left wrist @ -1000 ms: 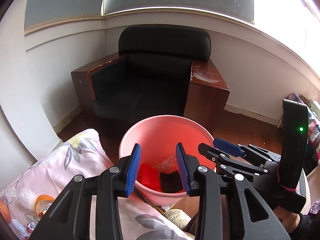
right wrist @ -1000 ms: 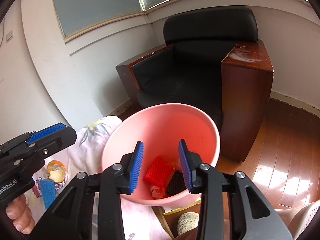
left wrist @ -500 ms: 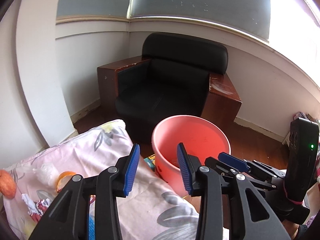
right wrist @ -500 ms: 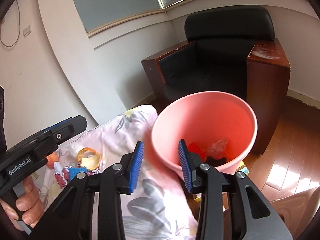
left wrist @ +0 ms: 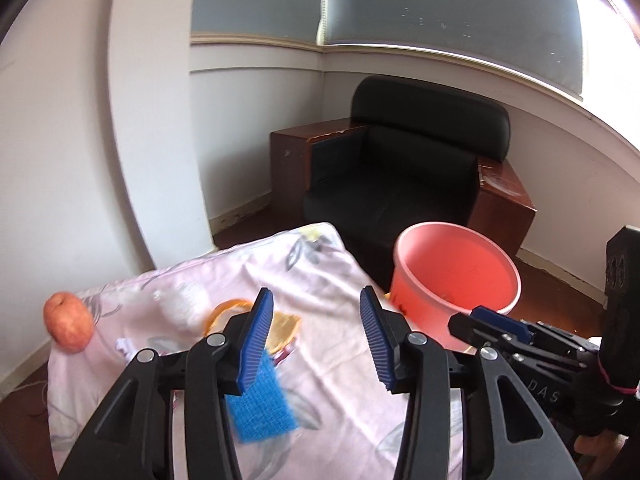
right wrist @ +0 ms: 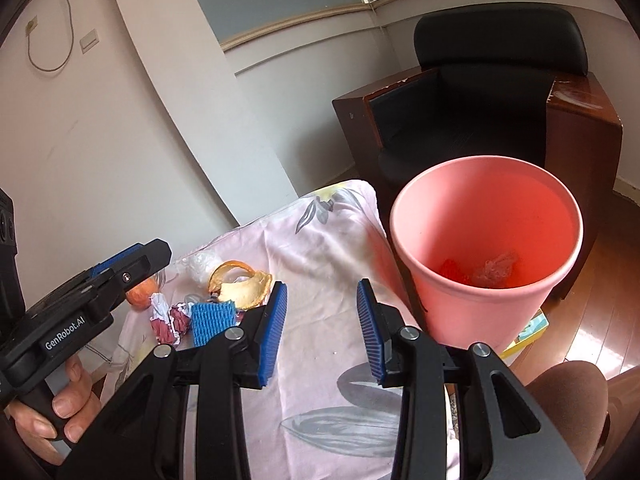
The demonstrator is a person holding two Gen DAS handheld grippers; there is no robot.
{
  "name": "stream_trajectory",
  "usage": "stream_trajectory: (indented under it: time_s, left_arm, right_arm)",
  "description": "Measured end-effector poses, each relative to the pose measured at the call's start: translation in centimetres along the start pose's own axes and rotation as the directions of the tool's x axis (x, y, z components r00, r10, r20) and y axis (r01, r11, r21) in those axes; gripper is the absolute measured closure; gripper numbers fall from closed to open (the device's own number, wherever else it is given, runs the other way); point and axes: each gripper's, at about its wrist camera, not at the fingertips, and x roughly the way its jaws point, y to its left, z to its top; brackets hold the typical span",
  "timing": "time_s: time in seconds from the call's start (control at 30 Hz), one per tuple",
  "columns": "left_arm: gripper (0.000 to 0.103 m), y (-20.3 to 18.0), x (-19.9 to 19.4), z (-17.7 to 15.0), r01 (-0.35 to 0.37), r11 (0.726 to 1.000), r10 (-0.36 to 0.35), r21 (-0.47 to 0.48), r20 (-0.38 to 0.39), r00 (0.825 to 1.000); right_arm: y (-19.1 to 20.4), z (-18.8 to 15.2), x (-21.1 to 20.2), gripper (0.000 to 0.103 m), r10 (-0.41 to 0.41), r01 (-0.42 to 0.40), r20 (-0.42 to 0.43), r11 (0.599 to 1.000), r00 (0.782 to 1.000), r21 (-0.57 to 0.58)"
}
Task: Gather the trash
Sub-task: 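Move both open tools back to the red foil wrapper and blue foam net, then grasp the crumpled red foil wrapper with the left tool while the right tool grasps the blue foam net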
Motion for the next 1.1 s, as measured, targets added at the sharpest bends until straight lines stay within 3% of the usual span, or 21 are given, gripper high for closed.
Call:
stream_trajectory:
  time_s: [0.17,0.37,0.63,0.83,1.1]
  left_arm:
    - [0.058,2.8,-1.2,-2.8,-0.091,0.993,0.091,-0.070,-0.010,0.996]
    - [0.058,4.2,-2.0,-5.2,-0.149,0.983,0.148,-0.110,-0.022,0.989]
    - [0.058,6.2,-2.5,-6.5,-0.142,0.968,0.136,-0.206,-0.044,0.990]
    - [0.054,8.2,-2.7,-7.6,-0.154,0.948,0.141,-0.280,-0.065,0.988]
    - [0.052,10.6,-2.7,-9.0,-0.197,0.910,0.169,-0.366,-0.107,0.980]
  right_arm:
    - [1.8,-0.7,0.7,0.066,0.038,-0.039,-0.029,0.999,0.999,-0.030]
    - [3.5,-1.2,0.8,0.066,0.100,-0.101,-0.055,0.995,0.993,-0.022]
    - [7.3,-2.4,0.5,0.066,0.189,-0.205,-0.113,0.968,0.975,-0.145]
    - [8.2,-2.9,1.7,0.066,0.278,-0.303,-0.208,0.947,0.938,-0.102]
    - [10.3,-3.7,3.0,0.066,0.250,-0.299,-0.279,0.942,0.927,-0.151]
